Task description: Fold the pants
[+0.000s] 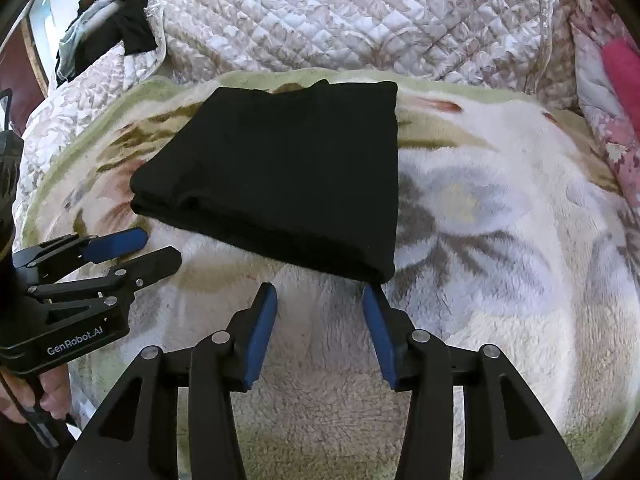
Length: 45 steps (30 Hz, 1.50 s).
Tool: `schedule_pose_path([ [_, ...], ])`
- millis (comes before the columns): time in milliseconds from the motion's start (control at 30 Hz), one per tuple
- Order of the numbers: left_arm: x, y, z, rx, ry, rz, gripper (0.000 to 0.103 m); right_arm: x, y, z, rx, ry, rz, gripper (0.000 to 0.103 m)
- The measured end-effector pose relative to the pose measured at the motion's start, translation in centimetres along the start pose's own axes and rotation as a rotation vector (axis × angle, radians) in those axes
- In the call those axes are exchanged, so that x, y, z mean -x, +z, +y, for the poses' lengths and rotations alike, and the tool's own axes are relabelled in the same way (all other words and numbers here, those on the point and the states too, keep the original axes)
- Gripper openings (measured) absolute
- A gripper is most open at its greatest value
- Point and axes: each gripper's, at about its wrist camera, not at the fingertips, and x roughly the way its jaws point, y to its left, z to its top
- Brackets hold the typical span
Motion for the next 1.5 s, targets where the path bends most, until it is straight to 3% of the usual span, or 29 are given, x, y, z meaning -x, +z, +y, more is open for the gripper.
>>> schedule_pose_path([
  [1500, -0.48, -0.06, -0.21, -0.019, 0.022, 0.017, 0.063, -0.12, -0.09, 0.07, 0.011, -0.008, 0.002, 0.05],
])
